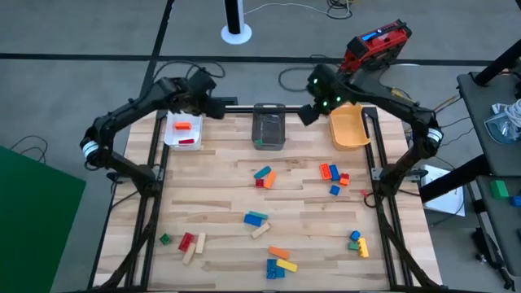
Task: Sort blocks by size
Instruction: Put the top small blue game piece into the black bin
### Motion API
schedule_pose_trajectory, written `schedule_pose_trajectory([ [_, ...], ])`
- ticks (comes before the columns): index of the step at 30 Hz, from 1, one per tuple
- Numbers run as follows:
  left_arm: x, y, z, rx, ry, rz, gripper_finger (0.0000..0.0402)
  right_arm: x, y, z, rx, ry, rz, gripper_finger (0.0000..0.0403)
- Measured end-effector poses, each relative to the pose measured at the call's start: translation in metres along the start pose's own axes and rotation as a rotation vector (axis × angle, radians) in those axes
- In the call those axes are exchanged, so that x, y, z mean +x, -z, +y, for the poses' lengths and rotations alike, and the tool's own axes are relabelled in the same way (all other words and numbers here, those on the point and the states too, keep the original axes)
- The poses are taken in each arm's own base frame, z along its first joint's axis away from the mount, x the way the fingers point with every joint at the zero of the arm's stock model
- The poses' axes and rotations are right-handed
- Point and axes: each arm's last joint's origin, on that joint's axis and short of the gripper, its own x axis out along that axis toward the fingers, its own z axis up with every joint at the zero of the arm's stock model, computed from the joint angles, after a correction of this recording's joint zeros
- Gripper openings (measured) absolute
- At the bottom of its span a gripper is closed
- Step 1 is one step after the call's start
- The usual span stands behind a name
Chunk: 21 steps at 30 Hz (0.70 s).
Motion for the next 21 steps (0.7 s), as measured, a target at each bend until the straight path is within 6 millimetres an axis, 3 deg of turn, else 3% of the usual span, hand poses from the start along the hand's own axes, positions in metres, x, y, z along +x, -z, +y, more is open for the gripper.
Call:
schedule_pose_trajectory([
  [7, -0.014, 0.037, -0.038, 0.08, 0.088, 0.031, 0.0177, 0.01, 0.044, 0.052, -0.08, -0.042, 0.103, 0.0199],
  [12, -0.024, 0.059, -0.055, 0.126, 0.116, 0.021, 0.0178, 0.019, 0.085, 0.075, -0.114, -0.023, 0.213, 0.0199],
  [16, -0.028, 0.068, -0.061, 0.14, 0.12, 0.008, 0.0178, 0.024, 0.117, 0.076, -0.069, 0.008, 0.271, 0.0199],
  [21, -0.029, 0.069, -0.062, 0.173, 0.122, 0.007, 0.0178, 0.026, 0.152, 0.061, 0.098, 0.066, 0.313, 0.0199],
])
